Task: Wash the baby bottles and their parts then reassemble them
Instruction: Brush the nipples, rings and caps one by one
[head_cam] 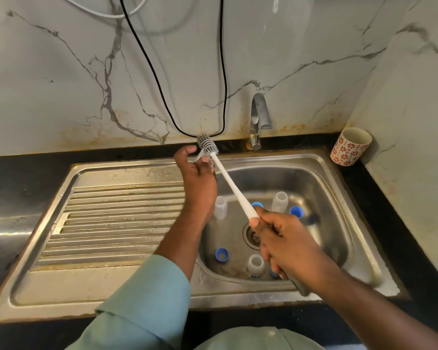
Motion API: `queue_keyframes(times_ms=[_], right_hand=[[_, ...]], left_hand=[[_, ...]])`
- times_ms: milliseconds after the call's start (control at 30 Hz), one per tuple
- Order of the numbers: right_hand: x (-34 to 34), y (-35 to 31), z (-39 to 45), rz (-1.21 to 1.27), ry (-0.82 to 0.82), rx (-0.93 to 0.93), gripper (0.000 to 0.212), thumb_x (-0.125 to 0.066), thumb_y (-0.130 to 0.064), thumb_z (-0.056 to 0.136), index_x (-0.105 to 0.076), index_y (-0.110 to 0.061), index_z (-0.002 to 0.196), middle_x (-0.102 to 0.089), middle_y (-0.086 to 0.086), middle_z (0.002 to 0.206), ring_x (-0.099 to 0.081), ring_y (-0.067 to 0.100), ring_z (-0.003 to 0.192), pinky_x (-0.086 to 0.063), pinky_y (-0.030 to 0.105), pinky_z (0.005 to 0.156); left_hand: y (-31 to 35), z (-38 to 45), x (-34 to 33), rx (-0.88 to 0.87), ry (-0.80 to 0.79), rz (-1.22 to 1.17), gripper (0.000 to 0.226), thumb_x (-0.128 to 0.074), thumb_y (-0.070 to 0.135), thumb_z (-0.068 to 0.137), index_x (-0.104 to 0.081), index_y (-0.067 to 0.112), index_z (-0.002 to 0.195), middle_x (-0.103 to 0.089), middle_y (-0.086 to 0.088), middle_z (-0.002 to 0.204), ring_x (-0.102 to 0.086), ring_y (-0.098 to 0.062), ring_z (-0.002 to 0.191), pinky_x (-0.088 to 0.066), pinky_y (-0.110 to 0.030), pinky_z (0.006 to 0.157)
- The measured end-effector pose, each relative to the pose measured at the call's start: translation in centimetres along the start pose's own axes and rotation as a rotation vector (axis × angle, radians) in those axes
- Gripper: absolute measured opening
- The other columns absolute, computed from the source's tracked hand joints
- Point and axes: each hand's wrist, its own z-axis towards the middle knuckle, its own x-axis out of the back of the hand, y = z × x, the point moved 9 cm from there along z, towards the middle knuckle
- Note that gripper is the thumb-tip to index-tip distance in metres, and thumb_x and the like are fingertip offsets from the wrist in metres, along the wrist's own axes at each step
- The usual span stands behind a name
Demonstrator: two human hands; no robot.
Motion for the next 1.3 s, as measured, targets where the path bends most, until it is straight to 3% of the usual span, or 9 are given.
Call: queue_keyframes(times_ms=[167,333,500,633,733,867,1000,1167,1300], right_hand=[[0.2,0.2,-0.9,0.026,-0.002,-0.003,0.018,-0.048,-0.030,0.100,-0.055,-0.045,0.092,-0.052,0.003,0.060,-0.043,0.010,0.043,-0.040,0.023,0.042],[-0.4,0.9,-1.4,-0.019,-0.068,-0.035,0.014,-0.047,-0.032,0.100,-0.060,-0.039,0.101,-0.052,0.002,0.058,-0.041,0.011,0.040,-0.037,0.024,0.039],[0.3,0.7,-0.8,-0.003,-0.058,-0.043,0.018,-0.046,-0.033,0.100,-0.054,-0.048,0.106,-0.053,0.003,0.059,-0.040,0.010,0.042,-0.036,0.022,0.040],[0.7,1.0,-1.3,0.027,-0.066,-0.048,0.017,-0.046,-0.032,0.100,-0.058,-0.044,0.104,-0.050,0.002,0.055,-0.039,0.010,0.041,-0.035,0.022,0.040],[0.4,1.4,-0.6,-0.010,-0.055,-0.026,0.022,-0.046,-0.033,0.101,-0.056,-0.046,0.115,-0.053,0.002,0.055,-0.041,0.011,0.040,-0.037,0.025,0.040],[0.0,1.7,0.1,-0.029,-0.049,-0.019,0.019,-0.045,-0.036,0.101,-0.058,-0.045,0.111,-0.055,0.000,0.054,-0.044,0.012,0.040,-0.040,0.027,0.043],[0.0,1.8,0.7,-0.011,-0.026,-0.045,0.017,-0.045,-0.036,0.101,-0.055,-0.048,0.106,-0.055,0.002,0.055,-0.044,0.013,0.044,-0.042,0.028,0.047],[0.0,1.7,0.6,-0.007,-0.038,-0.066,0.016,-0.045,-0.035,0.101,-0.059,-0.041,0.097,-0.055,0.004,0.056,-0.043,0.014,0.043,-0.041,0.027,0.045],[0.1,1.5,1.1,-0.016,-0.022,-0.051,0.016,-0.045,-0.035,0.101,-0.055,-0.045,0.108,-0.056,0.001,0.054,-0.045,0.012,0.042,-0.042,0.025,0.043]], left_hand=[[0.2,-0.4,-1.0,-0.034,-0.075,0.049,0.031,-0.039,0.007,0.102,-0.036,0.031,0.121,-0.057,-0.013,0.122,-0.057,-0.015,0.089,-0.046,-0.024,0.065],[-1.7,0.4,1.2,0.235,0.115,-0.240,0.023,-0.044,0.006,0.102,-0.042,0.026,0.114,-0.056,-0.008,0.107,-0.056,-0.011,0.076,-0.045,-0.019,0.050],[-4.1,-0.1,1.4,0.498,0.090,-0.406,0.010,-0.046,0.016,0.104,-0.053,0.019,0.111,-0.059,-0.001,0.071,-0.050,-0.007,0.052,-0.041,-0.020,0.045],[-3.9,1.1,3.0,0.542,0.093,-0.548,0.034,-0.043,0.038,0.105,-0.058,0.010,0.116,-0.072,-0.009,0.097,-0.069,-0.021,0.088,-0.055,-0.034,0.075],[-4.8,0.1,1.6,0.631,0.018,-0.618,0.030,-0.042,0.043,0.103,-0.058,0.019,0.110,-0.069,-0.010,0.114,-0.064,-0.029,0.107,-0.047,-0.052,0.101],[-5.3,-0.3,1.1,0.664,-0.029,-0.603,0.035,-0.053,0.046,0.097,-0.056,0.019,0.121,-0.057,-0.009,0.133,-0.053,-0.032,0.120,-0.046,-0.065,0.097],[-4.8,-0.5,1.3,0.633,-0.007,-0.596,0.044,-0.060,0.025,0.096,-0.051,0.007,0.136,-0.067,-0.010,0.110,-0.065,-0.024,0.104,-0.059,-0.040,0.074],[-4.3,-0.2,1.5,0.550,-0.007,-0.513,0.026,-0.056,0.002,0.096,-0.057,0.015,0.118,-0.071,-0.015,0.106,-0.070,-0.025,0.096,-0.057,-0.037,0.087],[-3.9,-0.8,0.8,0.478,0.038,-0.309,0.013,-0.056,0.006,0.098,-0.061,0.016,0.103,-0.072,-0.012,0.106,-0.071,-0.023,0.095,-0.057,-0.036,0.089]])
